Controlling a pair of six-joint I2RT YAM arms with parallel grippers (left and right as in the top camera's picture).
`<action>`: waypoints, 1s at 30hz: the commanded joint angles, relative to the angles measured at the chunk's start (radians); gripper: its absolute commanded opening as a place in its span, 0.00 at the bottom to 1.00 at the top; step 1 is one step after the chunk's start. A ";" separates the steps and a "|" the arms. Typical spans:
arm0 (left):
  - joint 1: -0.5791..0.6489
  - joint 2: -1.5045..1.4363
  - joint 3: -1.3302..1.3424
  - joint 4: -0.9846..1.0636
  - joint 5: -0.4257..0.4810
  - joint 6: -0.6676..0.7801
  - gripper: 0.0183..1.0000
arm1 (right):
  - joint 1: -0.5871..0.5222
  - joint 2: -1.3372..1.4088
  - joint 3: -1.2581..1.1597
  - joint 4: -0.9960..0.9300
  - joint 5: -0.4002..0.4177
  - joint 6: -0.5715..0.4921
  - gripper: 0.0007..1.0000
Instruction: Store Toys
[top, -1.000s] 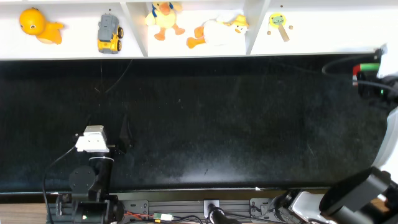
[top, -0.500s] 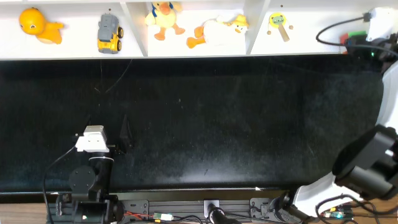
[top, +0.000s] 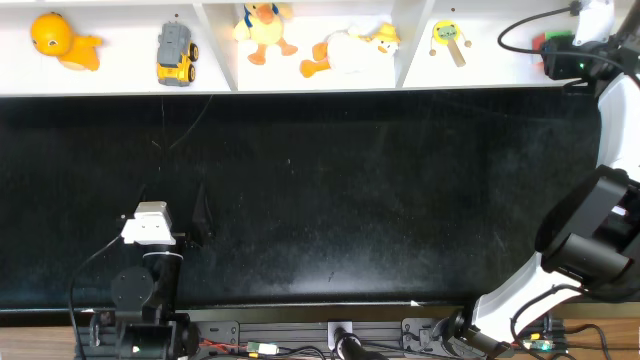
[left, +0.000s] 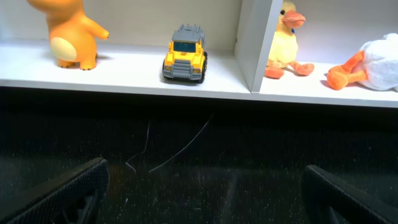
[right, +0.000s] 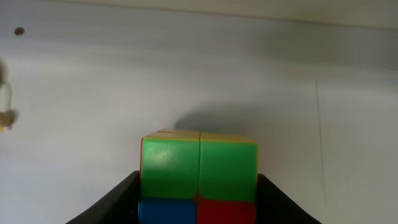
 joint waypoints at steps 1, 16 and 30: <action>-0.003 -0.008 -0.002 -0.003 -0.005 0.019 1.00 | 0.013 0.017 0.033 0.016 -0.006 0.045 0.52; -0.003 -0.008 -0.002 -0.003 -0.005 0.019 1.00 | 0.010 -0.005 0.030 0.018 0.073 0.082 1.00; -0.003 -0.008 -0.002 -0.003 -0.005 0.019 1.00 | 0.009 -0.168 -0.208 0.059 0.098 0.082 1.00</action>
